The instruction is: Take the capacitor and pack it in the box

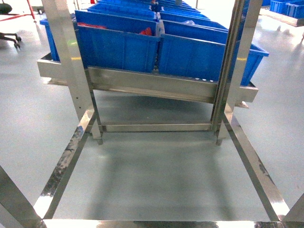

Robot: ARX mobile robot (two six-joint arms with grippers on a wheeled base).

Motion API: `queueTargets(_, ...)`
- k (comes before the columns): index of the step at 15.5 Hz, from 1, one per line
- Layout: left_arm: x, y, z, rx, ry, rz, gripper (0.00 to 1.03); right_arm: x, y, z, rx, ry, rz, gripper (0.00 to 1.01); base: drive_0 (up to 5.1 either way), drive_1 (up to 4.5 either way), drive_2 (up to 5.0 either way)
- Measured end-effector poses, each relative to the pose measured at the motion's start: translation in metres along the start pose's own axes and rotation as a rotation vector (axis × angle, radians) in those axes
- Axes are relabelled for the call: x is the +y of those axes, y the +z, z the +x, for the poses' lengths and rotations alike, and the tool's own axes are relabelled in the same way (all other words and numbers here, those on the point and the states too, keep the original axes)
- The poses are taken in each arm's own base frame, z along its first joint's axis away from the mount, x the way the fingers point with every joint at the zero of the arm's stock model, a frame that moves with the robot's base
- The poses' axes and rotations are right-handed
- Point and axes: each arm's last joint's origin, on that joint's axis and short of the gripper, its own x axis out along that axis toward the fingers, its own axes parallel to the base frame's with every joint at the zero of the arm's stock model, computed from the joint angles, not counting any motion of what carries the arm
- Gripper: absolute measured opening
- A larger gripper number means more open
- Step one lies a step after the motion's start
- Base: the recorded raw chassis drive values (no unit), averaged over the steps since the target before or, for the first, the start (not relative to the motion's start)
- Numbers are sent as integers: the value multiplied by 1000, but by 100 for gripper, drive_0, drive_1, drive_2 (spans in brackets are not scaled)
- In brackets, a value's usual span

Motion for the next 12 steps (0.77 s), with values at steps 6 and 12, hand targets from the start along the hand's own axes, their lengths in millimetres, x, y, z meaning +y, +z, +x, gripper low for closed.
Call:
queueTargets(6,0,0,0,0,0,0,98,0,0,0,0,0,0,98,0,0,0)
queueTargets(12,0,0,0,0,0,0,98,0,0,0,0,0,0,98,0,0,0)
